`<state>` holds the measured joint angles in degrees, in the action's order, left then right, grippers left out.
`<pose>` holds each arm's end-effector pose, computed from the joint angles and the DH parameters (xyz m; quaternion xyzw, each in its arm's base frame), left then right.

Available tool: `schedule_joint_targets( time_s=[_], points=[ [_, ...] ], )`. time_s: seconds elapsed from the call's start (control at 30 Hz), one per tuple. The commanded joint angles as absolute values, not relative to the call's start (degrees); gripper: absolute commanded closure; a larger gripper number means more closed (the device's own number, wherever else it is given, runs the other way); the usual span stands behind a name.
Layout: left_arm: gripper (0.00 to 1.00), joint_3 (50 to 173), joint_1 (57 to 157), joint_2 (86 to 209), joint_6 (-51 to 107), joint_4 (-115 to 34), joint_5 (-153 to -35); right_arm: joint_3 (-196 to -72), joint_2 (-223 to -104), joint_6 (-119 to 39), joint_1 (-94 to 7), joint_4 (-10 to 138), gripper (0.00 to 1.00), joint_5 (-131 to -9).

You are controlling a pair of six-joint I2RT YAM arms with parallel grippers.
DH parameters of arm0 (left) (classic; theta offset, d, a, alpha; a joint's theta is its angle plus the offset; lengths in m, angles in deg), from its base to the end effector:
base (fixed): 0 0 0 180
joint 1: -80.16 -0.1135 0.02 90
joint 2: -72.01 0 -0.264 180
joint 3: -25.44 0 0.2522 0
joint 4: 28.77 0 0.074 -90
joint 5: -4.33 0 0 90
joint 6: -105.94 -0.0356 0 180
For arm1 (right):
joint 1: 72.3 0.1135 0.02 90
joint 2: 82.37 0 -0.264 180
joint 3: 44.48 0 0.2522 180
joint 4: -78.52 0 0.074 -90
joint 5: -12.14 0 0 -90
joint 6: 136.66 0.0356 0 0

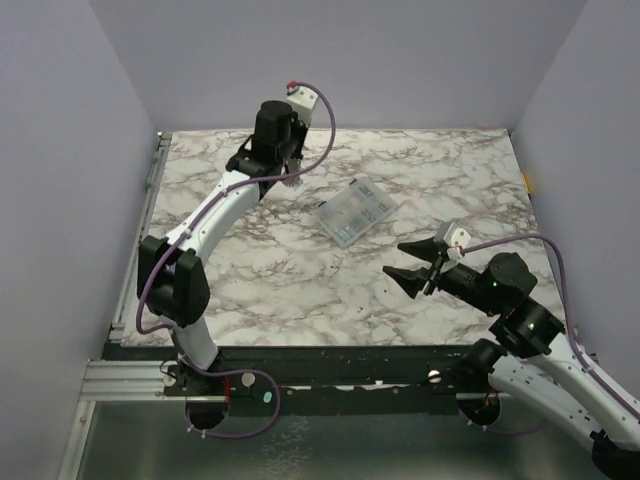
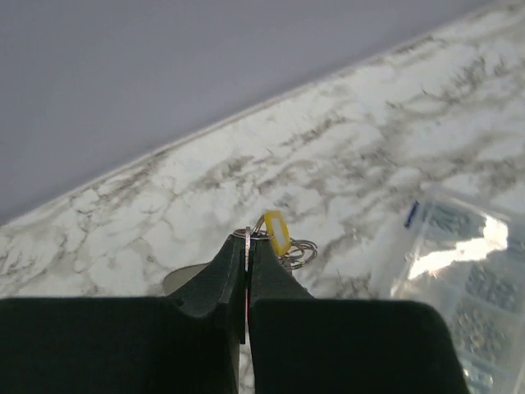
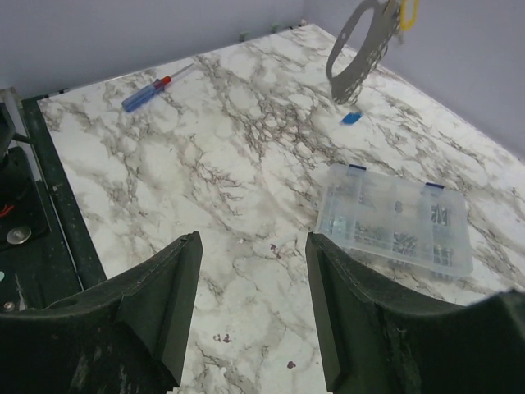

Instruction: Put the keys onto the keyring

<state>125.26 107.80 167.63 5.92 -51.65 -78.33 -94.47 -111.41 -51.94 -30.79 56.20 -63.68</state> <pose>0.3573 -0.1820 0.3597 0.2264 0.7795 -0.0377 0.5829 0.0940 0.0948 0.3292 -0.3611 0.6174 0.2995 0.6314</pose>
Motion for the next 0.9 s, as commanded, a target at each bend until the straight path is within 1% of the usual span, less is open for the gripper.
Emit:
schedule_joint_targets(
  time_s=[0.0,0.1,0.2,0.3,0.43,0.53,0.67,0.87],
  points=[
    [1.00,139.7,103.1,175.3,12.0,-52.1,-74.2,-94.7,-113.0,-50.8,-30.9,58.5,0.38,-63.9],
    [1.00,143.1,102.8,178.7,9.6,-52.3,-74.2,-94.3,-113.2,-50.5,-30.9,58.9,0.38,-64.1],
    [1.00,138.9,102.9,178.3,8.8,-51.9,-75.0,-94.1,-113.1,-50.2,-30.8,58.8,0.38,-64.7],
    [1.00,127.5,103.4,174.9,11.7,-50.3,-77.1,-93.7,-113.0,-49.8,-30.9,58.8,0.37,-65.4],
    [1.00,108.9,105.8,168.7,15.4,-48.4,-75.3,-93.3,-113.8,-49.9,-30.9,59.6,0.37,-65.4],
    [1.00,101.1,106.2,167.3,18.9,-51.6,-75.2,-93.6,-114.9,-50.3,-30.9,59.7,0.37,-64.3],
    [1.00,100.4,106.5,167.1,20.4,-61.3,-77.8,-94.0,-115.8,-50.8,-30.9,59.2,0.37,-63.9],
    [1.00,97.6,107.8,164.7,22.3,-64.6,-79.5,-94.1,-116.6,-50.4,-30.9,59.9,0.37,-63.9]
  ],
)
